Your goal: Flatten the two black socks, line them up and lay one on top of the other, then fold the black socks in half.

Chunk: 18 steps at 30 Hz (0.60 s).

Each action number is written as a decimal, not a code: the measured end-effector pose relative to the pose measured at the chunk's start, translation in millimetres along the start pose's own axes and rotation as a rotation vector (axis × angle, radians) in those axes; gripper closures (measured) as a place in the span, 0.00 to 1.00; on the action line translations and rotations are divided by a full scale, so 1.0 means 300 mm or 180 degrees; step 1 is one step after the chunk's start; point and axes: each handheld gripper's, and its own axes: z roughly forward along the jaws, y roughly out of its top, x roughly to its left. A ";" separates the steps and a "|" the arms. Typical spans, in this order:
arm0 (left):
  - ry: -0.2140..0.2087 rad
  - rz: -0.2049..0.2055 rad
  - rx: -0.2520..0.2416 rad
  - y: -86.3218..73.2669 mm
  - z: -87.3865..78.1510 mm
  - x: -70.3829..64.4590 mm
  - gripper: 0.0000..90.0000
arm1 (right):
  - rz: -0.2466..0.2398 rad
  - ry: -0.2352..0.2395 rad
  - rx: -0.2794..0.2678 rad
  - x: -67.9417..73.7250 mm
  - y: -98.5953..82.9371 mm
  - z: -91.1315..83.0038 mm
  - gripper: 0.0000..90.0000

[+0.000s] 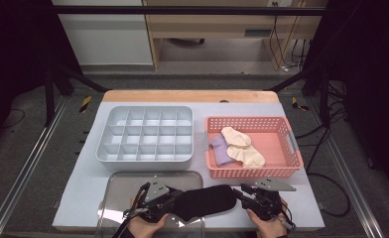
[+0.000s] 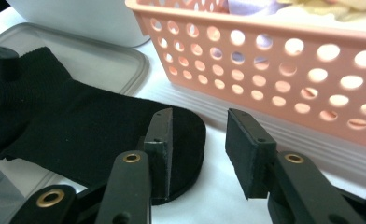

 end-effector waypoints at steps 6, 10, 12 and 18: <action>-0.0060 0.0019 0.0109 -0.014 0.049 -0.013 0.99 | 0.0062 -0.0011 0.0114 -0.002 -0.018 0.021 0.68; -0.0088 0.0039 0.0176 -0.028 0.067 -0.018 0.99 | 0.0071 0.0004 0.0219 0.005 -0.029 0.049 0.69; -0.0099 0.0043 0.0210 -0.035 0.076 -0.019 0.99 | 0.0062 0.0001 0.0271 0.007 -0.034 0.065 0.70; -0.0103 0.0062 0.0283 -0.047 0.095 -0.022 0.99 | 0.0104 0.0009 0.0368 0.001 -0.042 0.090 0.76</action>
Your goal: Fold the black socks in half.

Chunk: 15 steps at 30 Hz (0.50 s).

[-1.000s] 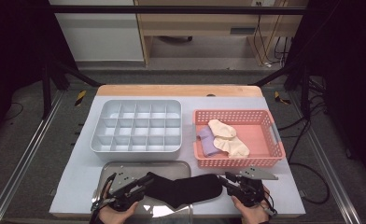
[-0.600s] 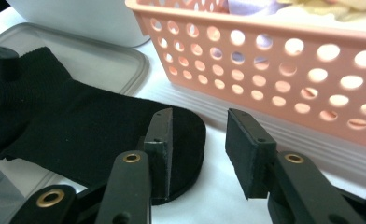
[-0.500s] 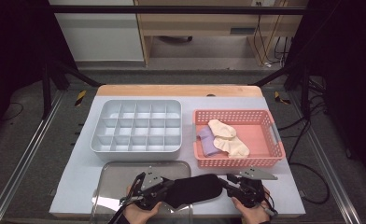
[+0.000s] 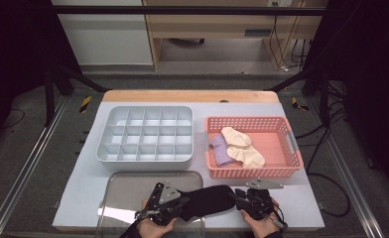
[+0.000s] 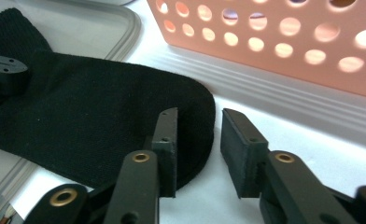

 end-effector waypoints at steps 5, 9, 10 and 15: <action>0.0000 0.0002 0.0013 -0.001 0.004 -0.001 0.99 | 0.0014 0.0032 0.0060 0.002 -0.003 0.008 0.82; -0.0013 0.0004 0.0017 -0.002 0.004 0.001 0.99 | 0.0104 0.0048 0.0073 -0.001 -0.002 0.010 0.87; -0.0013 0.0006 0.0018 -0.002 0.004 0.001 0.99 | 0.0108 0.0060 0.0080 -0.003 -0.001 0.011 0.89; -0.0019 0.0001 0.0014 -0.002 0.005 0.003 0.99 | 0.0100 0.0041 0.0149 0.004 0.011 0.008 0.93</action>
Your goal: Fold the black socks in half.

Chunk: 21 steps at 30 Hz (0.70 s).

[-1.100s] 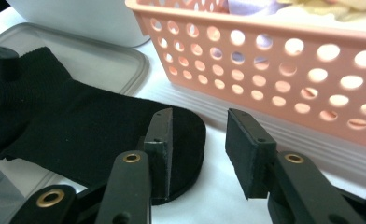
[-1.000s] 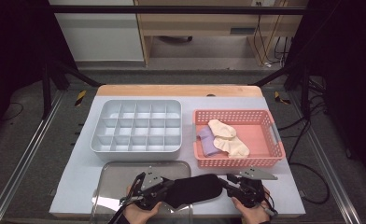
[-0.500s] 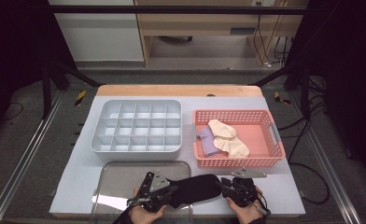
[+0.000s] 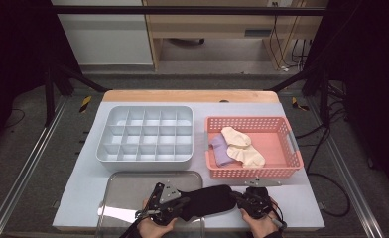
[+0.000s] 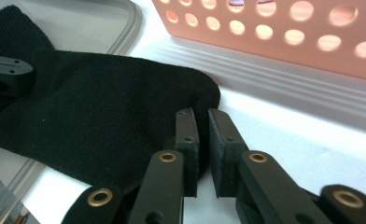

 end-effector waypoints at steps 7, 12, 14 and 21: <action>0.0007 -0.0014 -0.0006 0.004 0.001 -0.001 0.99 | -0.0077 0.0151 -0.0288 0.030 0.035 -0.070 0.93; -0.0015 -0.0038 -0.0005 0.008 0.003 0.001 0.99 | -0.0241 0.0323 -0.0470 0.075 0.069 -0.107 0.93; -0.0040 -0.0065 -0.0017 0.011 -0.002 0.004 0.99 | -0.0319 0.0415 -0.0532 0.101 0.083 -0.116 0.93; 0.0043 -0.0165 -0.0226 0.022 -0.101 0.053 0.99 | -0.0385 0.0460 -0.0557 0.131 0.095 -0.122 0.93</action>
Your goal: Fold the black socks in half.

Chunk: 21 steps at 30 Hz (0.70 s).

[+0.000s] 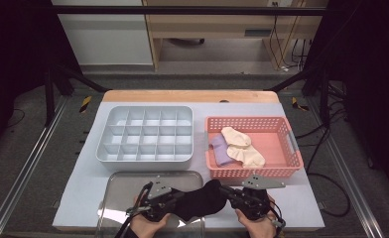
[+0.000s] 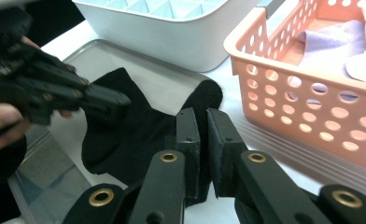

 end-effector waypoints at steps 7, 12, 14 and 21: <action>0.0374 -0.0141 -0.0046 -0.052 -0.131 0.113 0.99 | 0.0006 -0.0001 -0.0039 0.009 0.012 -0.004 0.94; 0.0581 -0.0236 0.0087 -0.128 -0.170 0.173 0.99 | -0.0024 0.0051 -0.0073 0.028 0.027 0.014 0.94; 0.0534 -0.0257 0.0128 -0.140 -0.165 0.173 0.99 | -0.0027 0.0087 -0.0080 0.039 0.036 0.024 0.94; 0.0409 -0.0213 0.0213 -0.149 -0.137 0.148 0.99 | -0.0089 0.0246 -0.0148 0.093 0.080 0.063 0.94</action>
